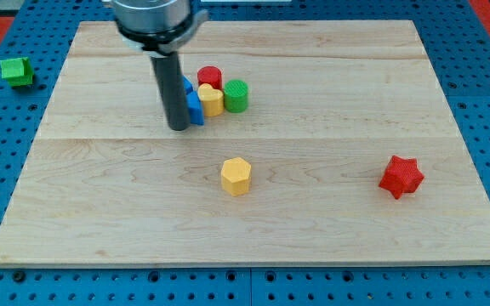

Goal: Place the yellow hexagon at the center

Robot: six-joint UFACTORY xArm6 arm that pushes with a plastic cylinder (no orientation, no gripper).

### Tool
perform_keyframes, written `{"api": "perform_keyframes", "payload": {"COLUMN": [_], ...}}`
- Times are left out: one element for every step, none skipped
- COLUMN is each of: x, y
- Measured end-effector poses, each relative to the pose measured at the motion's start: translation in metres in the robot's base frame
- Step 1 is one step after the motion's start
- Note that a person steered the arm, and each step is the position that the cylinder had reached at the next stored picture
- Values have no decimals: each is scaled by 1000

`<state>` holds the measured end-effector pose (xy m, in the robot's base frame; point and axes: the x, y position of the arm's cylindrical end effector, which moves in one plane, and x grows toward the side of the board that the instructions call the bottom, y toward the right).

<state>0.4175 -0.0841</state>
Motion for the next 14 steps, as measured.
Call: {"api": "perform_keyframes", "payload": {"x": [21, 68, 125, 143, 117, 103, 87, 96, 96, 95, 78, 49, 30, 35], "y": [3, -17, -9, 51, 70, 111, 116, 113, 70, 41, 31, 31, 35, 48]}}
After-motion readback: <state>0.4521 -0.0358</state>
